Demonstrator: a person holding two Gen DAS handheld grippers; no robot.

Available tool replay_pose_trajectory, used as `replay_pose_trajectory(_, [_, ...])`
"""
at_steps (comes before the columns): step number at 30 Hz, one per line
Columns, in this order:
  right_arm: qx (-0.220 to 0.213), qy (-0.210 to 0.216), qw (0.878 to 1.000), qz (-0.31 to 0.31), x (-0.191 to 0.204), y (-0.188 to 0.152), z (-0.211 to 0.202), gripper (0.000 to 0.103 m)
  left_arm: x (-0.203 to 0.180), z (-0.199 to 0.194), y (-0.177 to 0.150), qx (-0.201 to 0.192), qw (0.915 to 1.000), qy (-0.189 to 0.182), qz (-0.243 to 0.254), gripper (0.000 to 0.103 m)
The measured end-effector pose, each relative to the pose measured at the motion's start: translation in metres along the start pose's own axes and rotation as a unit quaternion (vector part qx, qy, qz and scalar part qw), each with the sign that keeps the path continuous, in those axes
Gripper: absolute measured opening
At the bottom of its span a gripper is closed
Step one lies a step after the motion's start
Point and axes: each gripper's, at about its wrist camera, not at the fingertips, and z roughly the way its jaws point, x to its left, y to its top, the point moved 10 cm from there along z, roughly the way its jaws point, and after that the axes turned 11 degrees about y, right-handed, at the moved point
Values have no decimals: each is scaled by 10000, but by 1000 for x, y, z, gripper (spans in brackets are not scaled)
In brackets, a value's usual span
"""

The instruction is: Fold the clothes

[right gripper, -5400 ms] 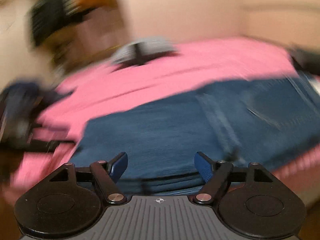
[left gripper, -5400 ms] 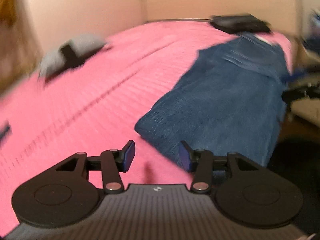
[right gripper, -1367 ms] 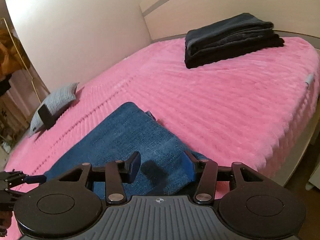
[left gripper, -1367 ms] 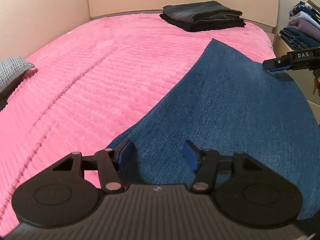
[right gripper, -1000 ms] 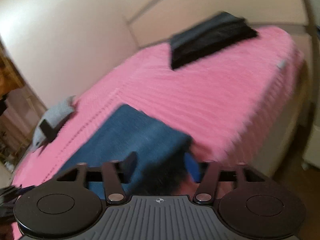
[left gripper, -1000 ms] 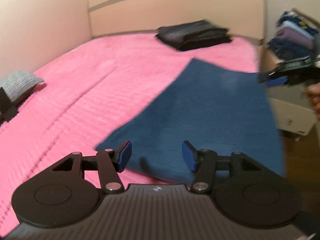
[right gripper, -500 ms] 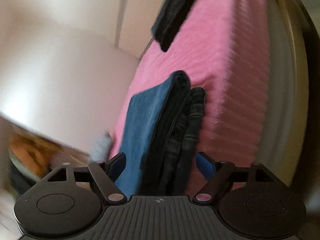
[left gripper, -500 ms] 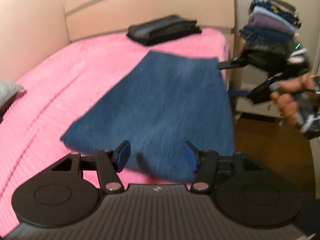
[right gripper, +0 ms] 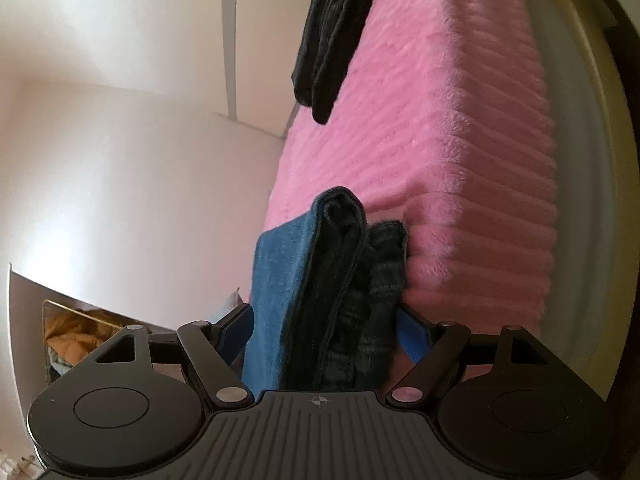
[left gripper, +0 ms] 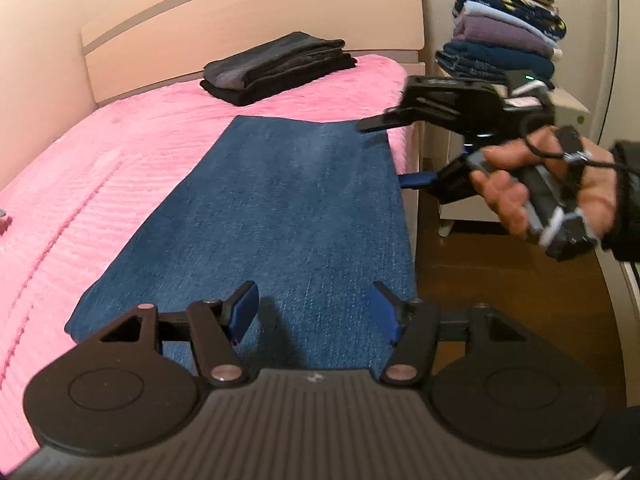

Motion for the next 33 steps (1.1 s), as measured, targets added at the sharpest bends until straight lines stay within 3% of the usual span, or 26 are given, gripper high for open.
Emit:
replay_pose_trajectory(7, [135,136,9997,126,-2,10,20,80,0,5,-9,138,9996,-142,-177,60])
replay_pose_trajectory(11, [323,-161,9991,-206,-2,9,44,79,0,5,-10,107,9996,-149,-231,61])
replay_pose_trajectory(12, [320,-217,9990,-210,-3,9,46,75,1,4,-9,91,9996,-146,-241,61])
replay_pose_trajectory(13, [296,-259,9991,-181,-3,9,47,51,2,3,-9,69,9995,-132,-265,61])
replay_pose_trajectory(16, [222,-311,9992,-81,-4,7,44,41,8,-5,-6,-16,9994,-6,-336,60])
replay_pose_trajectory(20, [399,-125,9919,-1197,74,-4,60,37,33,-35,-5,-237,9972,408,-572,60])
replay_pose_trajectory(23, [544,26,9764,-2091,137,-13,73,37,67,-72,-11,-430,9907,927,-901,60])
replay_pose_trajectory(25, [638,126,9613,-2677,178,-19,82,36,96,-105,-21,-551,9819,1363,-1193,60])
replay_pose_trajectory(26, [685,227,9435,-3236,210,-31,86,36,111,-123,-28,-615,9759,1592,-1358,60])
replay_pose_trajectory(28, [746,467,8864,-4545,268,-77,88,36,140,-162,-49,-692,9603,2080,-1724,61])
replay_pose_trajectory(29, [776,600,8515,-5151,291,-106,87,36,154,-181,-61,-727,9510,2322,-1906,61])
replay_pose_trajectory(31, [825,856,7689,-6282,335,-167,83,36,178,-220,-90,-732,9303,2841,-2200,61])
replay_pose_trajectory(33, [986,1085,6905,-7083,341,-240,73,36,195,-256,-122,-680,9101,3278,-2442,63])
